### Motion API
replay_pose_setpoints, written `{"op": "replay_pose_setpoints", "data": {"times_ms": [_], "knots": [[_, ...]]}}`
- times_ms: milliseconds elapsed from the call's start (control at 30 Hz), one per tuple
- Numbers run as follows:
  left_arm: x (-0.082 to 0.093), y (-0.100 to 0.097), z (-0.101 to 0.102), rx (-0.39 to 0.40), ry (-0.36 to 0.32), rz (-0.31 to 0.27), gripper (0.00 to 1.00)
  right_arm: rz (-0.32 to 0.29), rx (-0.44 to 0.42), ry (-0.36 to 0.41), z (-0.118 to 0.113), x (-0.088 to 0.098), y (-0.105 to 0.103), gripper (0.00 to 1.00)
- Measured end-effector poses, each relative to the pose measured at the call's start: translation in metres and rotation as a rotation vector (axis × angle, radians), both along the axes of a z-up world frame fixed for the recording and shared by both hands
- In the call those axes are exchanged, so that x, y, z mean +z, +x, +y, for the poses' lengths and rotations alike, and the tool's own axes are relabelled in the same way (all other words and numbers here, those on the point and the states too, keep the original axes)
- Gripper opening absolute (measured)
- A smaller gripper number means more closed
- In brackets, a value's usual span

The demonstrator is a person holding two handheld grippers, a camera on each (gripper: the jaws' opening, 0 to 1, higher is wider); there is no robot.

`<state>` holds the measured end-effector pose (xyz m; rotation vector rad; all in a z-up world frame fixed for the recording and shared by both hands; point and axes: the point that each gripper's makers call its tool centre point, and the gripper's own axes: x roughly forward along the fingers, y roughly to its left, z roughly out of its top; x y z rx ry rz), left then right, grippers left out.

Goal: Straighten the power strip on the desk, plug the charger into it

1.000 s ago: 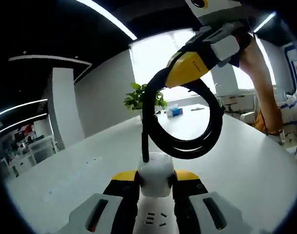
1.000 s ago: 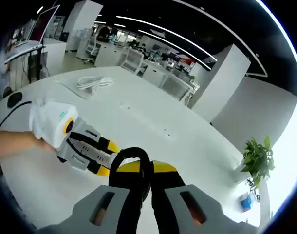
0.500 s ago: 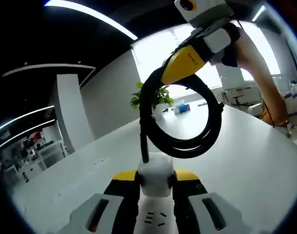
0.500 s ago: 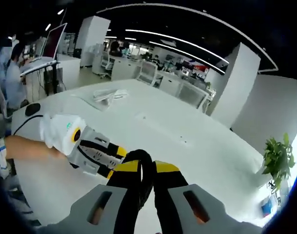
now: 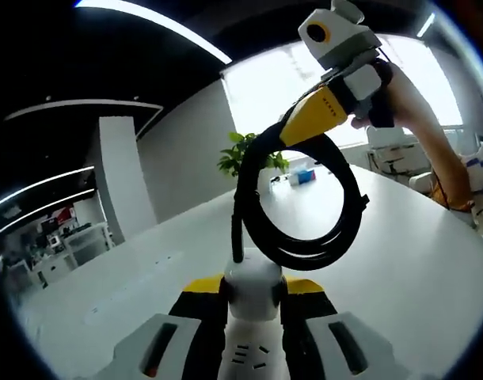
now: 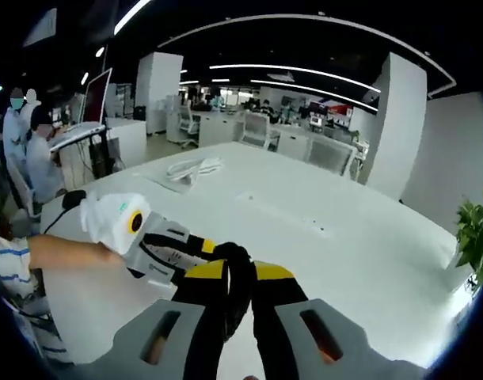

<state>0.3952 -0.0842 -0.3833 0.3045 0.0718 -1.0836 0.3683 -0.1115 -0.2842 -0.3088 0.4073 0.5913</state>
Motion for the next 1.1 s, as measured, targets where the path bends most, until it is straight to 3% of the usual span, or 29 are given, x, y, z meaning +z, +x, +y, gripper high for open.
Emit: {"op": "replay_pose_setpoints", "data": {"times_ms": [200,300,367,533,633,733,833,933,1100], "knots": [[0.0,0.001,0.0,0.001,-0.002,0.032,0.25,-0.032,0.015,-0.027,0.001,0.002,0.005,0.09],[-0.001,0.001,0.0,-0.001,0.0,0.031,0.25,-0.003,0.081,0.075,0.007,0.003,0.001,0.13],[-0.001,0.001,0.0,-0.002,0.001,0.032,0.25,-0.03,0.134,0.143,0.013,0.006,0.001,0.18],[-0.001,-0.001,0.0,0.001,-0.003,0.035,0.25,-0.046,0.161,0.205,0.013,0.003,-0.001,0.19],[-0.001,-0.001,0.0,0.0,-0.005,0.037,0.25,-0.113,0.179,0.28,0.013,0.017,-0.002,0.19],[-0.001,0.0,0.0,0.0,-0.007,0.041,0.25,-0.239,0.204,0.343,0.004,0.04,-0.003,0.19],[-0.001,0.0,0.001,0.0,-0.01,0.046,0.25,-0.309,0.246,0.332,-0.006,0.044,-0.002,0.18],[-0.002,-0.001,0.001,-0.001,-0.011,0.048,0.25,-0.307,0.285,0.28,-0.017,0.028,0.005,0.18],[-0.002,-0.001,0.001,-0.004,-0.01,0.055,0.25,-0.272,0.4,0.212,-0.014,-0.008,0.014,0.17]]}}
